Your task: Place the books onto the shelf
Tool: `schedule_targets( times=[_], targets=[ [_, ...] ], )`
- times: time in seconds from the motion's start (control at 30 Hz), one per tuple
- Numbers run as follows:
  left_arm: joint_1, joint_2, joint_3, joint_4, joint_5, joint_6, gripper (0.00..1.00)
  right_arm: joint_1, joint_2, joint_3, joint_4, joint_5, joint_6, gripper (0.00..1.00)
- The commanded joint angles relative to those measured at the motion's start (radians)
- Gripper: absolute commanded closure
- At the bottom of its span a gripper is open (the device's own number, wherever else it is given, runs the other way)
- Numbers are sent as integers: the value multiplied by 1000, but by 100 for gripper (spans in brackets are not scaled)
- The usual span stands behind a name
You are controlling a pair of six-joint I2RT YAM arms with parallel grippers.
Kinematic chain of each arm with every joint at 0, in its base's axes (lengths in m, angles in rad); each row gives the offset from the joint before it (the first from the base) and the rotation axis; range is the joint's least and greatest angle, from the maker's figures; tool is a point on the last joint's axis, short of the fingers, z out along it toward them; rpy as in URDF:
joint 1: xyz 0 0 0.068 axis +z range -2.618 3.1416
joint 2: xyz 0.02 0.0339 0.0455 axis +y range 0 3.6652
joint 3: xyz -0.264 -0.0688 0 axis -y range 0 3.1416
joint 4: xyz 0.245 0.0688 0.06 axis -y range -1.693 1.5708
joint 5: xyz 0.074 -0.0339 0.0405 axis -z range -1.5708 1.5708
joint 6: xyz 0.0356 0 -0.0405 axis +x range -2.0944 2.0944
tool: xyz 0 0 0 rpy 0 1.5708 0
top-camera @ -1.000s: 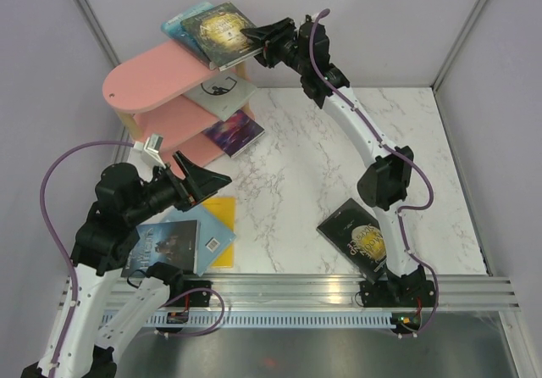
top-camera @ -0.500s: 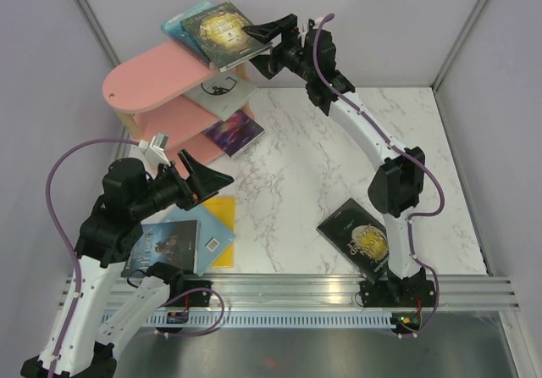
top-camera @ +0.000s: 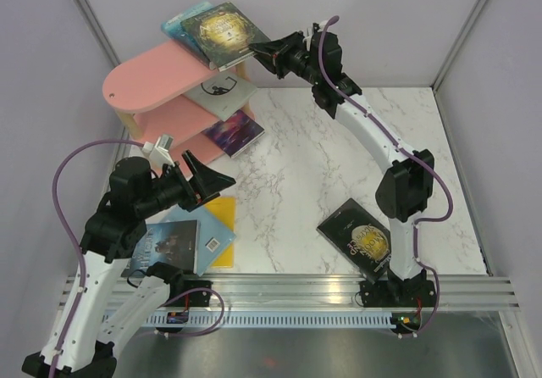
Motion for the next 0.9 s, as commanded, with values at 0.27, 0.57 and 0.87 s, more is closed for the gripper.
schedule_targets(
  times=[0.27, 0.57, 0.87],
  targets=[
    [5, -11, -28, 4, 10, 17, 11, -4, 69, 185, 50, -22, 53, 94],
    [5, -31, -31, -3, 9, 24, 12, 14, 163, 281, 65, -11, 102, 74],
    [5, -29, -37, -9, 6, 24, 12, 22, 137, 204, 76, -36, 78, 23]
  ],
)
